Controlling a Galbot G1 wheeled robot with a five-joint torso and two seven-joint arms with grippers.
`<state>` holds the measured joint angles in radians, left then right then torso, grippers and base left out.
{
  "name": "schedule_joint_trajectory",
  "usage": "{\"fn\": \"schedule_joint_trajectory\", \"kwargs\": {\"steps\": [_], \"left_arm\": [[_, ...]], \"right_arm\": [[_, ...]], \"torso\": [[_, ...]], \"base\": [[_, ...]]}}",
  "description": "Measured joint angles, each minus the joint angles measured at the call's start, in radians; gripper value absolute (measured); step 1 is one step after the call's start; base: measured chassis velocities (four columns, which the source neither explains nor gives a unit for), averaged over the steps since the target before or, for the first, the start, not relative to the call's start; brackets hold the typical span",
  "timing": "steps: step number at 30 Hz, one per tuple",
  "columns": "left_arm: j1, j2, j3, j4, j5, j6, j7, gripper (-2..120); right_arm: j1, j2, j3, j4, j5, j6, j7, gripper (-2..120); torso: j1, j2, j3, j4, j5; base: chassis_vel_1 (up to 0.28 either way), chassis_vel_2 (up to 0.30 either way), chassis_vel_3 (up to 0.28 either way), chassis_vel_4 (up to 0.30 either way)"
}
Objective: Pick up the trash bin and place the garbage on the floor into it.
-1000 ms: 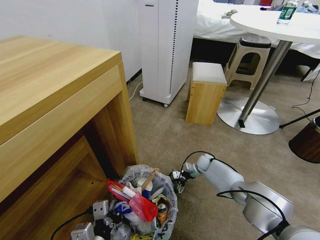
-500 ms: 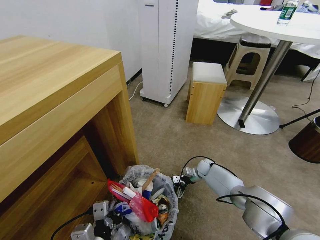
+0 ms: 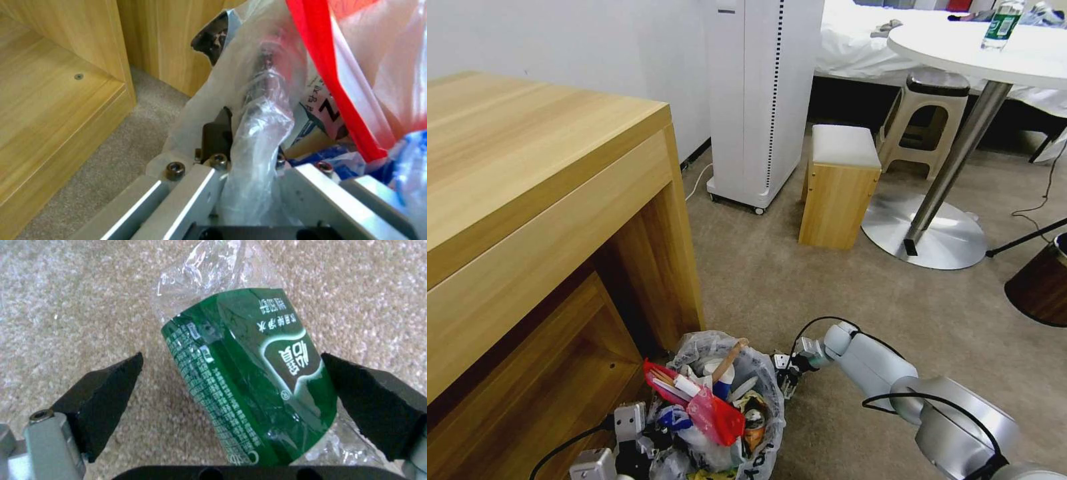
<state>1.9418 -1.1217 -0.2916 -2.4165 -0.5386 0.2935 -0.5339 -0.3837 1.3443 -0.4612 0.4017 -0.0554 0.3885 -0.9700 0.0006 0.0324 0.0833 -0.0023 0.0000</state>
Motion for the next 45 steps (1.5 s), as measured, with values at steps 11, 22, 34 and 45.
{"fn": "schedule_joint_trajectory", "kwargs": {"steps": [11,22,34,45], "left_arm": [[-0.004,0.003,0.002,0.007,0.007,-0.004,0.006,0],[-0.004,-0.001,0.005,0.012,0.021,-0.008,0.014,0],[-0.004,0.005,0.003,0.011,0.015,-0.009,0.012,0],[-0.002,0.019,-0.002,-0.003,0.002,-0.007,0.011,0]], "right_arm": [[0.005,-0.005,0.001,0.012,0.024,0.002,0.007,64],[0.008,-0.02,0.003,0.033,0.04,0.001,0.003,22],[0.018,-0.084,-0.007,0.132,0.106,-0.009,-0.015,16],[0.024,-0.329,0.04,0.391,0.232,-0.041,-0.048,9]], "torso": [[0.0,0.0,0.0,0.0,0.0],[0.0,0.0,0.0,0.0,-0.0001],[0.0,0.0,0.0,0.0003,0.0003],[0.0,0.0,0.0,-0.0001,0.0005]], "base": [[0.0,0.0,0.0,0.0],[0.0,0.0,0.0,0.0],[0.0,0.0,0.0,0.0],[0.0,0.0,0.0,0.0]]}}
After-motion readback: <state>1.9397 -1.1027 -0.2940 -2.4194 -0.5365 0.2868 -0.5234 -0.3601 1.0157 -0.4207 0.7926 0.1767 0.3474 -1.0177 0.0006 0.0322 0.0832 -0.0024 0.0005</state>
